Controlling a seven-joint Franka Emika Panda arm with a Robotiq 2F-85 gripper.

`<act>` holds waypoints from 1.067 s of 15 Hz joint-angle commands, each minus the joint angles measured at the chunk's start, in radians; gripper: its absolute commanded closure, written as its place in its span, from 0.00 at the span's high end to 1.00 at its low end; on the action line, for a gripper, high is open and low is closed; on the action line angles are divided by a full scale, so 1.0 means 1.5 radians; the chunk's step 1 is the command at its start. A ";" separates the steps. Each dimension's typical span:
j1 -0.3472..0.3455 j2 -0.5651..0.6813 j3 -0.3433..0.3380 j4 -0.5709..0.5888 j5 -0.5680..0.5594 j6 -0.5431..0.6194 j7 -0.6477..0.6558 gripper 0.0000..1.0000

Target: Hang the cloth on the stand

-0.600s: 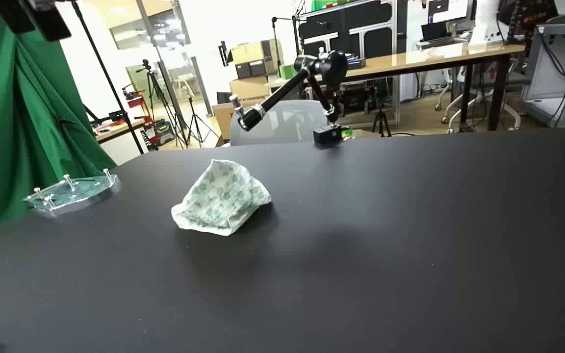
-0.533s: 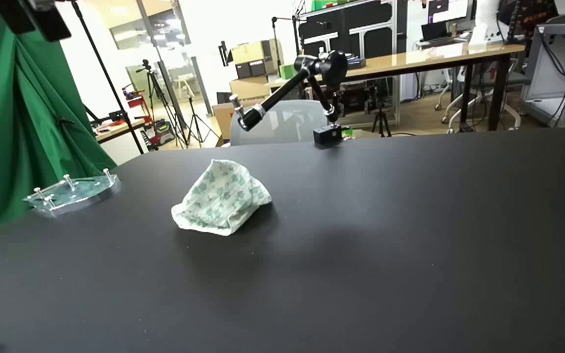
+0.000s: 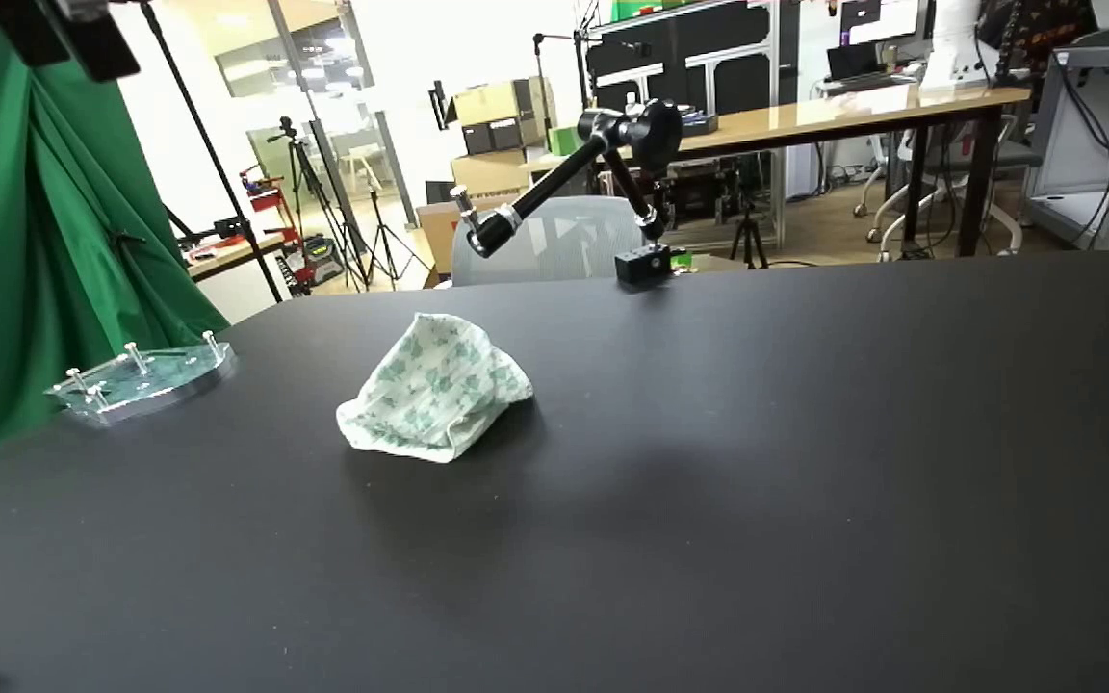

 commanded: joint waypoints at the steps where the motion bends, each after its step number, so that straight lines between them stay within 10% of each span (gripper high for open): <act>1: 0.000 0.000 0.000 0.001 -0.001 -0.001 0.000 1.00; 16: -0.039 0.286 -0.005 0.072 -0.182 0.226 -0.122 1.00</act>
